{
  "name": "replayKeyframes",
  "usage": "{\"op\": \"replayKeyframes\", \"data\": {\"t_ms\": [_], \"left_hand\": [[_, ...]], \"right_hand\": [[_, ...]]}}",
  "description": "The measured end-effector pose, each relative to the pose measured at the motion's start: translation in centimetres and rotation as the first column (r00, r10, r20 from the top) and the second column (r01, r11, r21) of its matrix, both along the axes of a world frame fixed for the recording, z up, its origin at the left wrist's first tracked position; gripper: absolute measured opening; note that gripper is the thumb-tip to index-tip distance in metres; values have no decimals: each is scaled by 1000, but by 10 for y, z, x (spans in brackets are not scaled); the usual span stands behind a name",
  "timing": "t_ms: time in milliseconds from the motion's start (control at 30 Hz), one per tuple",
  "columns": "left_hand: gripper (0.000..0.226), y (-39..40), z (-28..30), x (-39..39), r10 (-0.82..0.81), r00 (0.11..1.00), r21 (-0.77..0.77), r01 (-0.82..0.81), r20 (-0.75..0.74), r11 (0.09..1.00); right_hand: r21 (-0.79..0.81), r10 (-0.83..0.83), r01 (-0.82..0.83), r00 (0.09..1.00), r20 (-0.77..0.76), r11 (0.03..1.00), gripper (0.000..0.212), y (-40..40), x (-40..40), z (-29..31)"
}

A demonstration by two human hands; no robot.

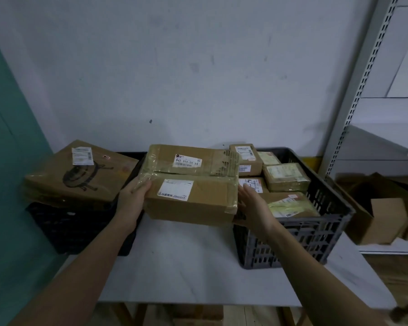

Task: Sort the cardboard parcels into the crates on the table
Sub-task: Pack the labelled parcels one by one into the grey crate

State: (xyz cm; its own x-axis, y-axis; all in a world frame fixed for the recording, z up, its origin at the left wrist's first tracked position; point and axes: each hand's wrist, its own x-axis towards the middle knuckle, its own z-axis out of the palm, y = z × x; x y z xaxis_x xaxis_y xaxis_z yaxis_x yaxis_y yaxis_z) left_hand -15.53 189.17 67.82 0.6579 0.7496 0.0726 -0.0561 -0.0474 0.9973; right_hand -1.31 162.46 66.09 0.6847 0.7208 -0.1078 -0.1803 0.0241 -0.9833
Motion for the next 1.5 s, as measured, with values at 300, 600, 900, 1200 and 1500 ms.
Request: {"op": "replayKeyframes", "data": {"t_ms": [300, 600, 900, 1200, 1500], "left_hand": [[16, -25, 14, 20, 22, 990, 81, -34, 142, 996], [55, -97, 51, 73, -157, 984, 248, 132, 83, 960], [59, -168, 46, 132, -330, 922, 492, 387, -203, 780], [93, -204, 6, 172, -376, 918, 336, 397, -127, 854], [88, -217, -26, 183, -233, 957, 401, 285, -175, 871]], "right_hand": [[36, -438, 439, 881, 182, 898, 73, 16, -22, 26], [126, -683, 710, 589, 432, 692, 52, -45, 25, 84], [-129, -442, 659, 623, 645, 741, 61, -133, 91, 79], [-100, -479, 764, 495, 725, 637, 31, -197, 148, 49], [-197, -303, 552, 683, 665, 811, 8, -214, 198, 38]]}}
